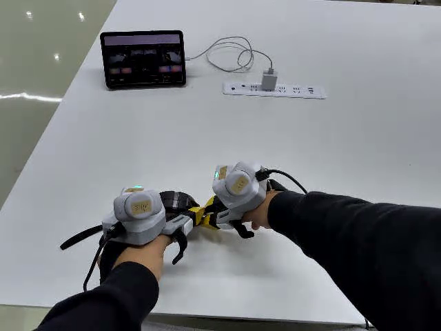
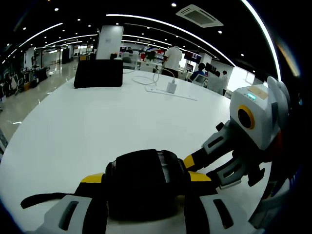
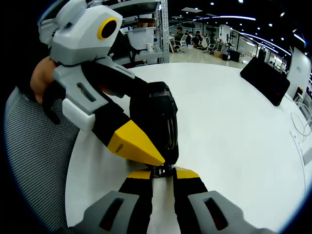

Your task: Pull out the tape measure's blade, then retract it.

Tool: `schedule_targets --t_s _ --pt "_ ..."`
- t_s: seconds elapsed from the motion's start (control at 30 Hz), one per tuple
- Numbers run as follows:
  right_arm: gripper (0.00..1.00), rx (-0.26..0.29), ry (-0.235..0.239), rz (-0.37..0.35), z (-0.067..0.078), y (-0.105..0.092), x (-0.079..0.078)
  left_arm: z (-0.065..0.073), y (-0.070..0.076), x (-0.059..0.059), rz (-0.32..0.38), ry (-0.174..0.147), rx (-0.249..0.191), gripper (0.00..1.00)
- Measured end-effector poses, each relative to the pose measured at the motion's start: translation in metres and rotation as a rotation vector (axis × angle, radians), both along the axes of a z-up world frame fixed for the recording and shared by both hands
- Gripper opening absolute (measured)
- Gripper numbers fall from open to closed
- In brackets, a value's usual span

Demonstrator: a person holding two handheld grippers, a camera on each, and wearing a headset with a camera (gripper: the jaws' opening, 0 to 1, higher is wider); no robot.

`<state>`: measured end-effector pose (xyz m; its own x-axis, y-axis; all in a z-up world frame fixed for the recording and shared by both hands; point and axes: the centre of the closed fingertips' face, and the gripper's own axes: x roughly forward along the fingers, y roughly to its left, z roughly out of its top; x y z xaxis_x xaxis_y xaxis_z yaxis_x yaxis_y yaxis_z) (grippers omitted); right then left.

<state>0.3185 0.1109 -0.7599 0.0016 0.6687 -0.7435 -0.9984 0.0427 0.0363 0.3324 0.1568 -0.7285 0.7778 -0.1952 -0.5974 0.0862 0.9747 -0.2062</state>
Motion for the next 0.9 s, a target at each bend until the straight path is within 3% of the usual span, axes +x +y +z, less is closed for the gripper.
schedule_targets --t_s 0.13,0.4,0.5,0.57,0.63,0.77,0.9 --pt "0.12 -0.019 -0.018 0.004 0.000 0.001 -0.002 0.001 0.000 0.001 -0.015 -0.007 -0.005 0.60" --pt "0.12 -0.031 -0.028 0.007 -0.001 0.001 -0.002 -0.001 -0.001 0.001 -0.039 0.028 -0.019 0.62" --pt "0.12 -0.032 -0.027 -0.005 -0.001 0.000 -0.002 -0.002 -0.003 -0.002 -0.089 0.048 0.011 0.61" --pt "0.14 -0.023 -0.012 -0.017 0.000 -0.001 -0.004 -0.006 -0.003 -0.007 -0.114 0.092 0.024 0.61" --pt "0.17 0.006 -0.007 -0.029 0.005 -0.003 -0.008 0.000 0.000 -0.003 -0.117 0.061 0.032 0.63" --pt "0.22 0.006 0.000 -0.053 0.006 -0.011 -0.012 0.000 0.002 -0.003 -0.148 0.071 0.033 0.77" --pt "0.26 0.009 -0.023 -0.073 0.012 -0.018 -0.012 0.001 0.001 -0.003 -0.190 0.070 0.028 1.00"
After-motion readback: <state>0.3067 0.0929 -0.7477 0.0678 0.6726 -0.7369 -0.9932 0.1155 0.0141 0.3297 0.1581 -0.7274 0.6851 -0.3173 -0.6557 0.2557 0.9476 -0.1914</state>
